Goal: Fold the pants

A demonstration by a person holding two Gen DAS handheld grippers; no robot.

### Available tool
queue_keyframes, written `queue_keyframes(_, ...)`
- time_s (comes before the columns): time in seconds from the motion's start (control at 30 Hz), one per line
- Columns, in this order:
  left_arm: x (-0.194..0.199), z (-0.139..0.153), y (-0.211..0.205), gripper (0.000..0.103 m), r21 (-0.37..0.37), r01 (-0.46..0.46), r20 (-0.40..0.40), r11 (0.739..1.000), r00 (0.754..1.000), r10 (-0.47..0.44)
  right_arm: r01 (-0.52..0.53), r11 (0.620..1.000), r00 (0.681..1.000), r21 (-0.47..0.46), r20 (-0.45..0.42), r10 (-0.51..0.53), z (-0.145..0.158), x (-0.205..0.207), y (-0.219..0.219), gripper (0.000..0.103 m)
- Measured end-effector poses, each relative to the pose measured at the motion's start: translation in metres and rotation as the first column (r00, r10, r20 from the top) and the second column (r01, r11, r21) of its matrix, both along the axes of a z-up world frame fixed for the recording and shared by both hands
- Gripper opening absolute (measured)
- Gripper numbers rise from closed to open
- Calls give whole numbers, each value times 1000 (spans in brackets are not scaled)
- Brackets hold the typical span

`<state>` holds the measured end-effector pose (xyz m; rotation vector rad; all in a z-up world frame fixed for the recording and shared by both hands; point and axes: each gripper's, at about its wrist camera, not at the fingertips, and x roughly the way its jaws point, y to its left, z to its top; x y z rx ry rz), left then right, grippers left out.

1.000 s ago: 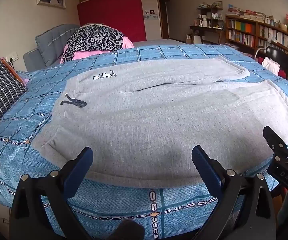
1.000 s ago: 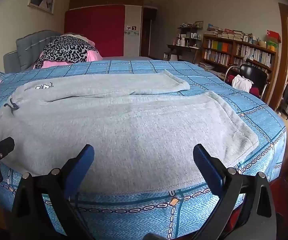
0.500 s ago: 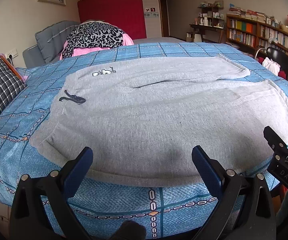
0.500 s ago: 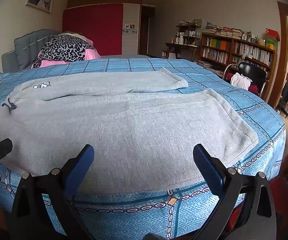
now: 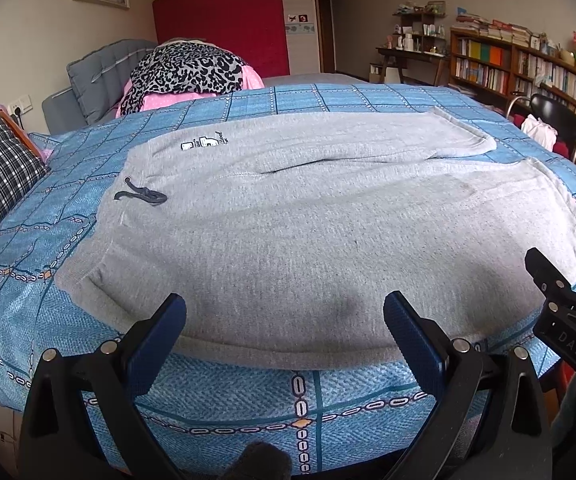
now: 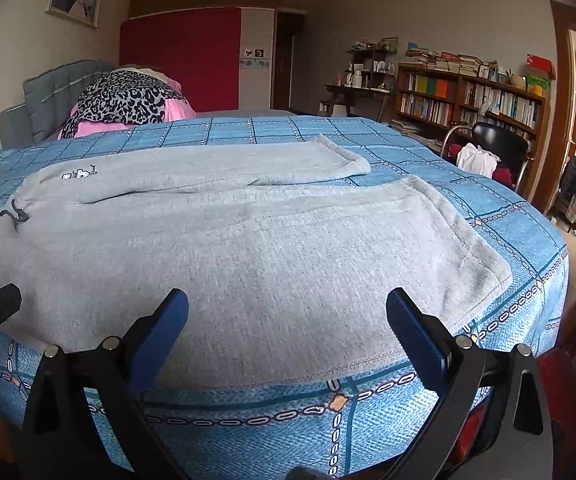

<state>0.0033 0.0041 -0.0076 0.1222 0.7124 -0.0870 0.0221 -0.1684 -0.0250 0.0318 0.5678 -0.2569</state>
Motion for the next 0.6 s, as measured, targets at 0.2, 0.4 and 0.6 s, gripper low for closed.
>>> queue_keyframes(0.2,-9,1,-4,98,-17,43,-2,999,999,-44,9,1000,1000,0,3,-9,1,-1,-1,100)
queue_keyframes(0.4,-14,3,-5,98,-52,70,-2,996,998,-70,36,999,999,-6,3,-36,3,-2,-4,100)
queue_keyframes(0.6,-19,4,-5,98,-82,112,5,990,994,-112,61,998,998,-20,14,-60,4,-3,-4,100)
